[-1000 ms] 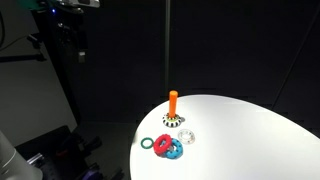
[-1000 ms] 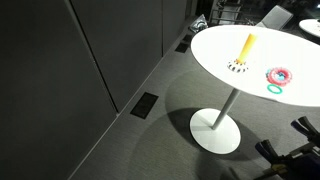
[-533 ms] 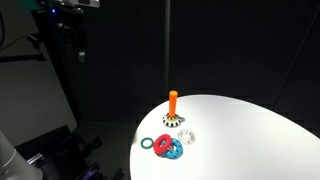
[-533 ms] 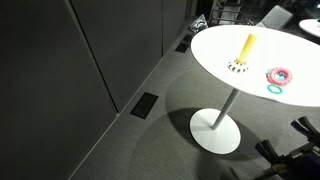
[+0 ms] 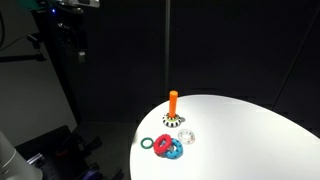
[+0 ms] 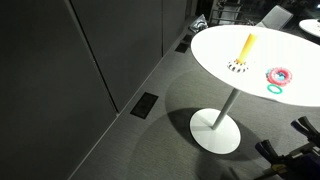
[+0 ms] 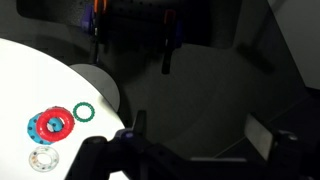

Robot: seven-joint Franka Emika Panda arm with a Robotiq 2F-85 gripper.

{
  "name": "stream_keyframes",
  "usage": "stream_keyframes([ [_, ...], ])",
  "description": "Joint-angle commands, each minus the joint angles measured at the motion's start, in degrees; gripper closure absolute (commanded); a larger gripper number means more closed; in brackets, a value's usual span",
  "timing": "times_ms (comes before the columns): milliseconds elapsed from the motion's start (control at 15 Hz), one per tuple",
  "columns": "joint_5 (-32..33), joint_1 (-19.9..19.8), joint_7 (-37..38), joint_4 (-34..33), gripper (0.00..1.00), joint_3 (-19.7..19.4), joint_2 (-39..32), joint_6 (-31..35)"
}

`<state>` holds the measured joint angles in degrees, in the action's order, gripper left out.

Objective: Remove the top two circular objects on the orange object then put the pink object

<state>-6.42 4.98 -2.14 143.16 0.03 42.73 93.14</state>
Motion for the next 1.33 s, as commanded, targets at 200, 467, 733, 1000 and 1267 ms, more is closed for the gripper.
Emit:
stream_keyframes([
  [200,-0.3,-0.7,-0.4,-0.1,0.00,0.5,0.0,-0.2],
  [467,0.0,-2.0,-0.3,-3.7,0.00,-0.6,-3.9,0.7],
  [733,0.2,-3.6,-0.4,-6.9,0.00,-1.4,-8.4,4.0],
  [1000,0.4,-4.8,-0.3,-10.3,0.00,-1.9,-14.4,8.9],
  [1267,1.9,-5.5,0.5,-12.8,0.00,-1.4,-20.9,15.1],
])
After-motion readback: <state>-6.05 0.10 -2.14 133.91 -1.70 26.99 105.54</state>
